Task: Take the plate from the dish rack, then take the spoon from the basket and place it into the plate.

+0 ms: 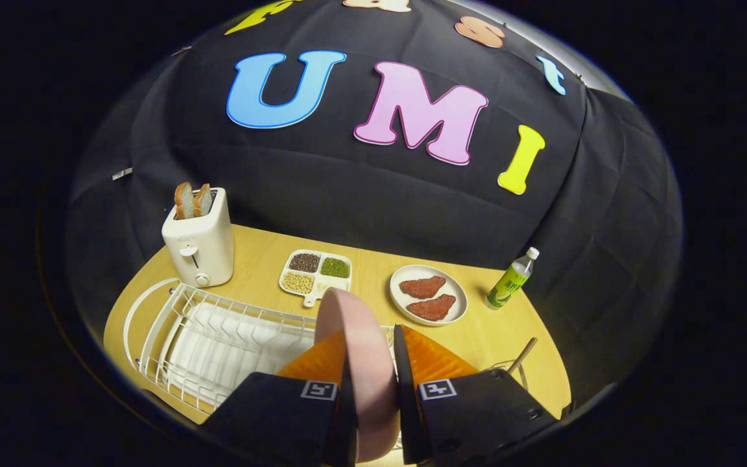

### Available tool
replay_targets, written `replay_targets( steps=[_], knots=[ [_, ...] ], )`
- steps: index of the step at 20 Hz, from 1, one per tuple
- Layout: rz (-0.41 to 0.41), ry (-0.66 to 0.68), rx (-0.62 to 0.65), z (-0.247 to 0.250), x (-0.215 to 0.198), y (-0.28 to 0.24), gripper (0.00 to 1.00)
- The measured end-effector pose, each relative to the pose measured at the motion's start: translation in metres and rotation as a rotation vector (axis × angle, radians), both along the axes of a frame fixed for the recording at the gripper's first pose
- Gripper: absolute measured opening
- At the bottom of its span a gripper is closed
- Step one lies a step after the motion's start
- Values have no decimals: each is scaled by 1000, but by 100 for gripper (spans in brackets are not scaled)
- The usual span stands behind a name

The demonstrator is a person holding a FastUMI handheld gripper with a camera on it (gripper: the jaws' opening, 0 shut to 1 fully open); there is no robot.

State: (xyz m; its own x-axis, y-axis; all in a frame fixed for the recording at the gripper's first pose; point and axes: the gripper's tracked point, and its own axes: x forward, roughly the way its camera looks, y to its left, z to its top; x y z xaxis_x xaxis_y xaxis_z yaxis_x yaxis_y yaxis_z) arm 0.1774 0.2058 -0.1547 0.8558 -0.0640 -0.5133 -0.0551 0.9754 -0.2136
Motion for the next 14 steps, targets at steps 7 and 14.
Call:
replay_targets(
  steps=[7, 14],
  knots=[
    [36, 123, 188, -18, -16, -19, 24],
    [62, 132, 363, 7, -54, -65, 24]
  ],
)
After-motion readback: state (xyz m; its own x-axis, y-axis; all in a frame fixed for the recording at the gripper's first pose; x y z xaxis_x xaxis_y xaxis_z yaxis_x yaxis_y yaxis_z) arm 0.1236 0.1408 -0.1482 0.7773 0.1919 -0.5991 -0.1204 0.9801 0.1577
